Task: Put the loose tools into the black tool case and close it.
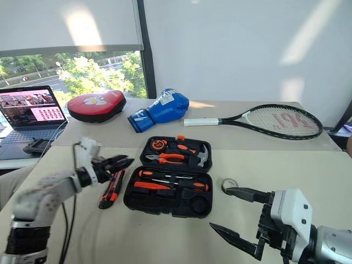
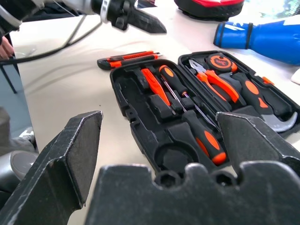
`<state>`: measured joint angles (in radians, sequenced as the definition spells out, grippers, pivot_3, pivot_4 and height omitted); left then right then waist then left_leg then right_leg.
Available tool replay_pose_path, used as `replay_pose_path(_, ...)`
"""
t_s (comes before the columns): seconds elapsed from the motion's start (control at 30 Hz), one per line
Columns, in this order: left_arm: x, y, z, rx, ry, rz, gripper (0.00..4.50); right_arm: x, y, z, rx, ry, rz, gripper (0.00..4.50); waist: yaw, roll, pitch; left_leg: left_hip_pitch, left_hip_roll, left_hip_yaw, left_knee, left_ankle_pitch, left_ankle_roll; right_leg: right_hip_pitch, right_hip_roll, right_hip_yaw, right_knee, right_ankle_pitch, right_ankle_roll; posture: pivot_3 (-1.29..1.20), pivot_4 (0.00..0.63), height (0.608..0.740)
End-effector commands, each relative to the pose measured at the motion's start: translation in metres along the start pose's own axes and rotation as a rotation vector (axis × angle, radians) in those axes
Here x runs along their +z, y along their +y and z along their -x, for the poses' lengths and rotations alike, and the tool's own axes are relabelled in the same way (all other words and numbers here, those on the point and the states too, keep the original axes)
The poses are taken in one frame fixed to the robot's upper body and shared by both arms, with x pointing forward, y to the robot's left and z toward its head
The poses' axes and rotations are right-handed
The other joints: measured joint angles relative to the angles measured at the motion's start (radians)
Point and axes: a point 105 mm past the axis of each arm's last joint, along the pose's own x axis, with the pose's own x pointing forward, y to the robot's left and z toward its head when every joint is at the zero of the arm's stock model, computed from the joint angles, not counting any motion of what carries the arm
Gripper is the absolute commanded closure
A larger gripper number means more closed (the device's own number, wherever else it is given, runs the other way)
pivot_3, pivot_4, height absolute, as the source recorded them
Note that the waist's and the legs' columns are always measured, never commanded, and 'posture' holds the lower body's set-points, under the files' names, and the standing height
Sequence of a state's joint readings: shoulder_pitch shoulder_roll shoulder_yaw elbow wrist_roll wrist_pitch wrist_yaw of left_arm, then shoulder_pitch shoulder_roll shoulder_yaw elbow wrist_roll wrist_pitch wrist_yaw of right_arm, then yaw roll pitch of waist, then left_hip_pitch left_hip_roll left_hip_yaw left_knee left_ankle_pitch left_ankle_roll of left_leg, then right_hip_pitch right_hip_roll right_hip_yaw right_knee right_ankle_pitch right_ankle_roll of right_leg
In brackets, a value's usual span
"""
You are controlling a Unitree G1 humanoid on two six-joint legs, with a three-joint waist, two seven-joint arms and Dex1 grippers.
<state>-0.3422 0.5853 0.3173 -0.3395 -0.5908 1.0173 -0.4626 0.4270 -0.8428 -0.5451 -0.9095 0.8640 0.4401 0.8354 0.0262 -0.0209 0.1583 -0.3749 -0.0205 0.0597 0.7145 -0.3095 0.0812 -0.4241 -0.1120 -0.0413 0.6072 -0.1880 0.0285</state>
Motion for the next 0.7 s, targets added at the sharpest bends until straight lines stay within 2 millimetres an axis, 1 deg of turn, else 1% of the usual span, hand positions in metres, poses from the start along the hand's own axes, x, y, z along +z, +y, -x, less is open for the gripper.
replay_pose_path(0.03, -0.009, -0.003, 0.013, 0.108, 0.09, -0.045, 0.83, 0.003, -0.002, -0.003, 0.038, -0.02, 0.032, 0.0, 0.0, -0.001, 0.0, 0.0, 0.0, 0.0, 0.0, 0.001, -0.001, 0.0, 0.0, 0.0, 0.0, 0.0, 0.0, 0.0, 0.15, 0.74)
replay_pose_path(0.07, -0.015, -0.004, 0.015, 0.127, 0.119, -0.052, 0.4, 0.003, -0.003, -0.004, 0.044, -0.022, 0.034, 0.0, 0.002, -0.001, 0.001, 0.0, -0.001, 0.0, 0.0, 0.001, -0.003, 0.001, 0.0, 0.0, 0.0, 0.0, 0.001, 0.0, 0.15, 0.74)
replay_pose_path(0.1, -0.021, -0.006, 0.016, 0.138, 0.147, -0.054, 0.15, 0.003, -0.003, -0.004, 0.049, -0.022, 0.036, 0.0, 0.005, -0.001, 0.001, 0.0, -0.001, 0.0, 0.0, 0.001, -0.003, 0.0, 0.0, 0.0, 0.0, -0.001, 0.001, 0.0, 0.15, 0.74)
replay_pose_path(0.13, -0.028, -0.008, 0.017, 0.149, 0.182, -0.074, 0.05, 0.004, -0.004, -0.005, 0.053, -0.024, 0.038, 0.0, 0.009, -0.002, 0.002, 0.0, -0.002, 0.0, 0.0, 0.001, -0.004, 0.0, 0.0, 0.0, 0.0, -0.001, 0.001, 0.0, 0.15, 0.74)
replay_pose_path(0.23, -0.05, -0.012, 0.022, 0.177, 0.279, -0.083, 0.05, 0.005, -0.007, -0.005, 0.064, -0.025, 0.044, 0.0, 0.013, -0.004, 0.003, 0.0, -0.001, 0.0, -0.001, 0.001, -0.006, 0.0, 0.0, 0.0, 0.0, -0.001, 0.001, 0.0, 0.15, 0.74)
replay_pose_path(0.27, -0.056, -0.011, 0.023, 0.199, 0.3, -0.074, 0.05, 0.006, -0.007, -0.005, 0.066, -0.023, 0.045, 0.0, 0.014, -0.004, 0.003, 0.0, -0.001, 0.0, -0.001, 0.0, -0.007, -0.001, -0.001, 0.0, 0.0, -0.001, 0.001, 0.0, 0.15, 0.74)
replay_pose_path(0.33, -0.063, -0.008, 0.024, 0.235, 0.322, -0.068, 0.05, 0.006, -0.008, -0.004, 0.069, -0.02, 0.047, 0.0, 0.015, -0.004, 0.003, 0.0, -0.001, 0.0, -0.002, -0.001, -0.01, -0.001, -0.002, 0.001, 0.0, -0.001, 0.001, 0.0, 0.15, 0.74)
replay_pose_path(0.43, -0.081, -0.013, 0.023, 0.23, 0.374, -0.046, 0.05, 0.006, -0.007, -0.003, 0.07, -0.01, 0.048, 0.0, 0.015, -0.004, 0.003, 0.0, 0.0, 0.0, -0.002, -0.001, -0.013, -0.001, -0.002, 0.001, 0.0, 0.0, 0.0, 0.0, 0.15, 0.74)
replay_pose_path(0.5, -0.087, -0.014, 0.024, 0.233, 0.38, -0.029, 0.57, 0.006, -0.007, -0.002, 0.067, -0.004, 0.047, 0.0, 0.015, -0.004, 0.003, 0.001, 0.0, 0.0, -0.002, -0.001, -0.013, 0.0, -0.002, 0.001, 0.0, -0.001, 0.0, 0.0, 0.15, 0.74)
replay_pose_path(0.53, -0.087, -0.012, 0.024, 0.243, 0.372, -0.032, 0.66, 0.006, -0.006, -0.001, 0.065, -0.002, 0.047, 0.0, 0.015, -0.003, 0.003, 0.001, 0.0, 0.0, -0.002, -0.002, -0.013, 0.0, -0.002, 0.001, 0.0, -0.001, 0.0, 0.0, 0.15, 0.74)
replay_pose_path(0.57, -0.083, -0.012, 0.024, 0.241, 0.342, -0.026, 1.1, 0.006, -0.006, -0.001, 0.061, -0.002, 0.046, 0.0, 0.014, -0.003, 0.003, 0.001, 0.0, 0.0, -0.002, -0.002, -0.013, 0.0, -0.002, 0.001, 0.0, -0.001, -0.001, 0.0, 0.15, 0.74)
replay_pose_path(0.6, -0.08, -0.011, 0.023, 0.239, 0.32, -0.022, 1.42, 0.006, -0.006, -0.001, 0.059, -0.001, 0.046, 0.0, 0.014, -0.002, 0.003, 0.001, 0.0, 0.0, -0.002, -0.002, -0.013, 0.0, -0.003, 0.001, 0.001, -0.001, -0.001, 0.0, 0.15, 0.74)
replay_pose_path(0.63, -0.077, -0.011, 0.022, 0.226, 0.3, -0.021, 1.57, 0.005, -0.006, 0.0, 0.056, 0.0, 0.045, 0.0, 0.015, -0.002, 0.003, 0.001, 0.0, 0.0, -0.002, -0.002, -0.013, 0.0, -0.003, 0.001, 0.001, -0.001, -0.001, 0.0, 0.15, 0.74)
replay_pose_path(0.67, -0.075, -0.012, 0.022, 0.216, 0.287, -0.02, 2.11, 0.005, -0.005, 0.0, 0.055, 0.001, 0.044, 0.0, 0.017, -0.002, 0.003, 0.001, 0.0, 0.0, -0.002, -0.002, -0.013, 0.0, -0.003, 0.001, 0.001, -0.001, -0.001, 0.0, 0.15, 0.74)
replay_pose_path(0.7, -0.068, -0.014, 0.021, 0.183, 0.247, -0.012, 2.21, 0.005, -0.005, 0.0, 0.05, 0.0, 0.042, 0.0, 0.018, -0.002, 0.003, 0.001, 0.0, 0.0, -0.002, -0.002, -0.012, 0.0, -0.003, 0.001, 0.0, -0.001, -0.001, 0.0, 0.15, 0.74)
